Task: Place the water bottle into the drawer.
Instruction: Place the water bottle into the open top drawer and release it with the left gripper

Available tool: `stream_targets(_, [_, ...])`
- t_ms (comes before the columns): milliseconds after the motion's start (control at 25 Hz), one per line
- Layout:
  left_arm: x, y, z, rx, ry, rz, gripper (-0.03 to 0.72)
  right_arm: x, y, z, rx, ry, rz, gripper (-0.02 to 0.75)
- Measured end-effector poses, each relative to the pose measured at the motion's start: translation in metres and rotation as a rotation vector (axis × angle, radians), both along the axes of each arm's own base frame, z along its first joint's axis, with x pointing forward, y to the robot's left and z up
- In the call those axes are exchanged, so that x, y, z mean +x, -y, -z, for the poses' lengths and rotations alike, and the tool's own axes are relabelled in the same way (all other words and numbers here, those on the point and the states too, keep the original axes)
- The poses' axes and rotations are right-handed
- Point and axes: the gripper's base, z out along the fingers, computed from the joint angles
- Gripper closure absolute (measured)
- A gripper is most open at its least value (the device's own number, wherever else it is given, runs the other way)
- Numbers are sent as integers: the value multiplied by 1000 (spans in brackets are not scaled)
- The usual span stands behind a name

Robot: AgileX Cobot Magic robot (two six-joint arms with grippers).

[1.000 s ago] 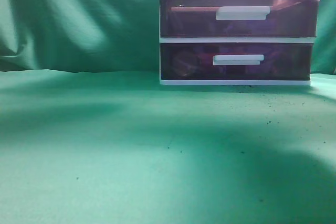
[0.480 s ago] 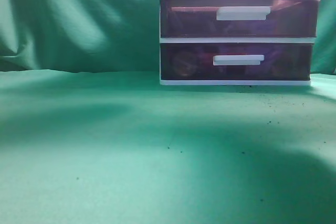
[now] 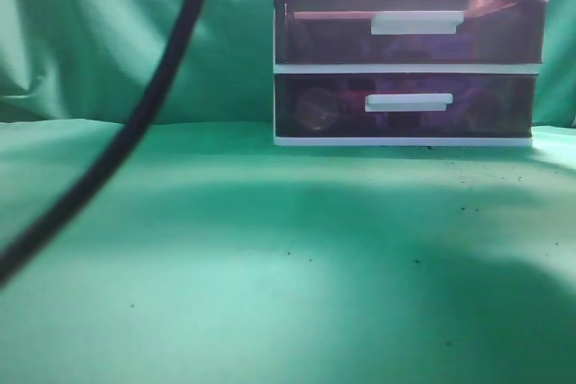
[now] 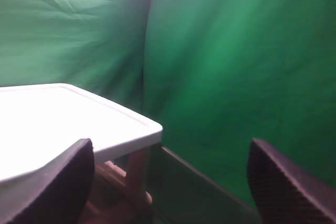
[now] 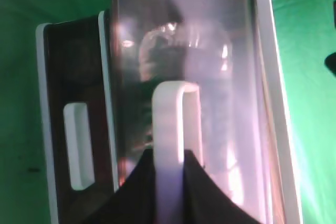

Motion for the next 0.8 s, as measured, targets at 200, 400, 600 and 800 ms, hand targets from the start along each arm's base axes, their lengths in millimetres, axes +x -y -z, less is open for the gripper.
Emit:
stream_targets(200, [2, -3, -10, 282, 60, -78, 161, 0, 0, 1, 2, -3, 3, 647])
stream_targets(400, [1, -48, -25, 644, -114, -353, 524, 0, 0, -1, 16, 10, 5, 647])
stream_targets(600, [-13, -89, -53, 733, -252, -503, 688, 0, 0, -2, 10, 23, 3, 647])
stream_targets(800, [-43, -122, -91, 771, -310, -543, 688, 4, 0, -6, -1, 34, 5, 647])
